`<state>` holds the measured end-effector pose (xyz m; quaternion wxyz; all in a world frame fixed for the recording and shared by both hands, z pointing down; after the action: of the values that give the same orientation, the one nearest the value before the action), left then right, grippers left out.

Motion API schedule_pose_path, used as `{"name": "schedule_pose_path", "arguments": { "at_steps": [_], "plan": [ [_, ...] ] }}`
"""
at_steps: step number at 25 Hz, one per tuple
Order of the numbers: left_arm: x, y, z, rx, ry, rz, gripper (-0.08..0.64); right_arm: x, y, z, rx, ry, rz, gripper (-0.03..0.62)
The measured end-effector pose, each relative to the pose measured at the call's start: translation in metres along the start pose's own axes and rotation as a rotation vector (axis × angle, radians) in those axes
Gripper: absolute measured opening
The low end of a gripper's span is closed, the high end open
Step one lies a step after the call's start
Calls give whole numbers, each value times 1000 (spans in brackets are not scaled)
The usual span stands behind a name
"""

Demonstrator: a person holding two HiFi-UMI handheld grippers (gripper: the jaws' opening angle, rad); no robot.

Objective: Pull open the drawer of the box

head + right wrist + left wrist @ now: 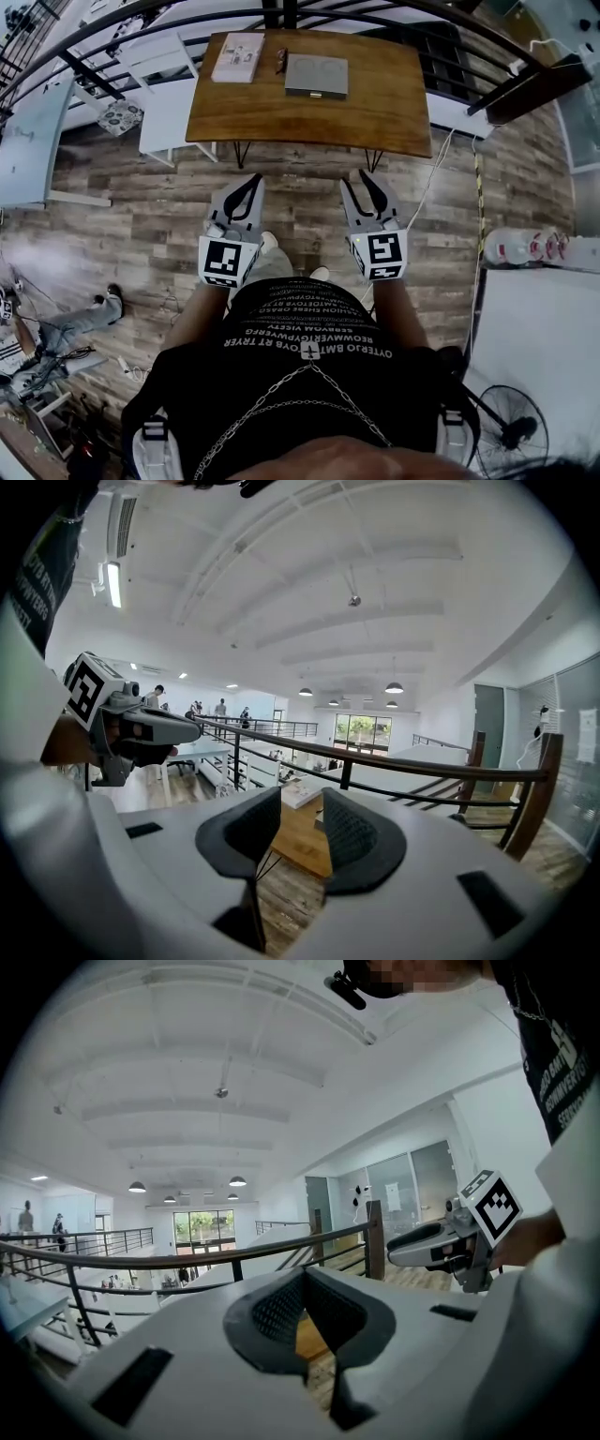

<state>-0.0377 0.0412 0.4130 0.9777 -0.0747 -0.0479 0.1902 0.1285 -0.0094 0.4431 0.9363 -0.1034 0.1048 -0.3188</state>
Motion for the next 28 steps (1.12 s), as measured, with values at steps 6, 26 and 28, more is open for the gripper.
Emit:
{"name": "schedule_pose_path", "arguments": {
  "at_steps": [6,26,28],
  "plan": [
    [-27,-17,15,-27,4,22,6,-4,-32,-3,-18,-4,3,137],
    [-130,-42,12,16,11,71,6,-33,-118,-45,-11,7,53,137],
    [-138,-45,9,19,17,82,6,-36,-125,-49,-15,8,59,137]
  ]
}}
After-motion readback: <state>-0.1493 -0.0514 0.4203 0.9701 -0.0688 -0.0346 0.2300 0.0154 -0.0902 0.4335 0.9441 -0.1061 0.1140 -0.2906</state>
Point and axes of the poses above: the fingertips, and each gripper's own axes: y backward along the fingers, x to its right, z out of its underside, the point moved 1 cm from there along y, backward along the fingers, and after that the axes turned 4 degrees about z, right-handed, at the moved point
